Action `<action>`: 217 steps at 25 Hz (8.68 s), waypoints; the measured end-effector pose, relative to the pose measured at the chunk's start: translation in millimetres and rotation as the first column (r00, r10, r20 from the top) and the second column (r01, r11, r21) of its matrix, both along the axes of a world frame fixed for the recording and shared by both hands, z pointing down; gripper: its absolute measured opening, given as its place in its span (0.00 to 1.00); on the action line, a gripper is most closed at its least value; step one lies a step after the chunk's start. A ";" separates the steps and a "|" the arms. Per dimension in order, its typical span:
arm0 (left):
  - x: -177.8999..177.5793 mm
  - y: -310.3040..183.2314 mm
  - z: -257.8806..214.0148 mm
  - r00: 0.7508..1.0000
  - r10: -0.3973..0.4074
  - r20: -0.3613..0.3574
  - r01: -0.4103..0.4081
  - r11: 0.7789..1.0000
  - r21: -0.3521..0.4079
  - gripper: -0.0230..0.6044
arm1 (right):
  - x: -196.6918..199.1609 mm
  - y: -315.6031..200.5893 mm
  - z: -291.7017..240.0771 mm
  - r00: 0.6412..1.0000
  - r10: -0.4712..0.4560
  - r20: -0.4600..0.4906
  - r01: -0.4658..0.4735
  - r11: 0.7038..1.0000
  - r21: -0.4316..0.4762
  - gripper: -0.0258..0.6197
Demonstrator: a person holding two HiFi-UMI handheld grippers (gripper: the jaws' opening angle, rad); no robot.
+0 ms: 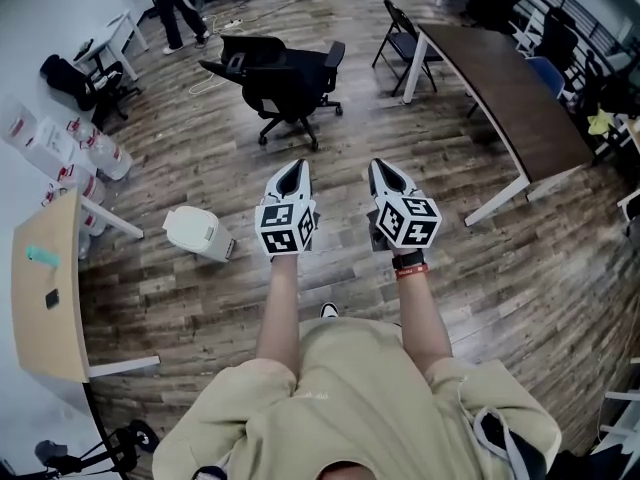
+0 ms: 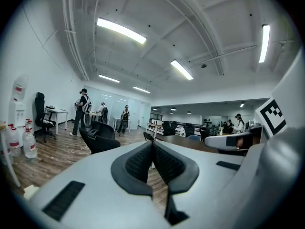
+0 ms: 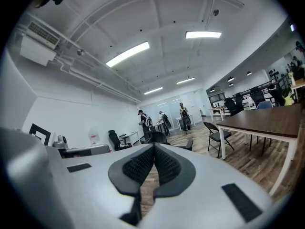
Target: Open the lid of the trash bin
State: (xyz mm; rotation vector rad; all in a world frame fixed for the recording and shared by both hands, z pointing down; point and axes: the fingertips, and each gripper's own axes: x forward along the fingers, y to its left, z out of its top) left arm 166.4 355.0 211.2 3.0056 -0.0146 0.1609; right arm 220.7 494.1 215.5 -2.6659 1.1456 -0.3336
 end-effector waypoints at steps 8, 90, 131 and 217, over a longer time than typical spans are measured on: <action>6.2 -66.2 4.7 0.998 -0.055 0.007 0.055 0.998 0.035 0.08 | 12.5 -81.3 4.4 0.997 -0.080 -0.004 0.080 0.997 -0.006 0.06; -188.9 -671.5 335.9 0.552 -0.722 0.418 0.830 0.526 -0.186 0.07 | -146.5 -790.3 380.2 0.278 -0.766 0.580 0.959 0.182 -0.218 0.06; -199.6 -703.1 642.0 0.622 -0.572 0.535 0.770 0.573 -0.282 0.07 | -174.0 -806.7 706.0 0.220 -0.635 0.740 0.929 -0.094 -0.357 0.06; -211.3 -648.2 630.0 0.547 -0.551 0.631 0.834 0.422 -0.355 0.08 | -148.1 -789.2 675.1 0.228 -0.586 0.777 0.964 0.026 -0.264 0.07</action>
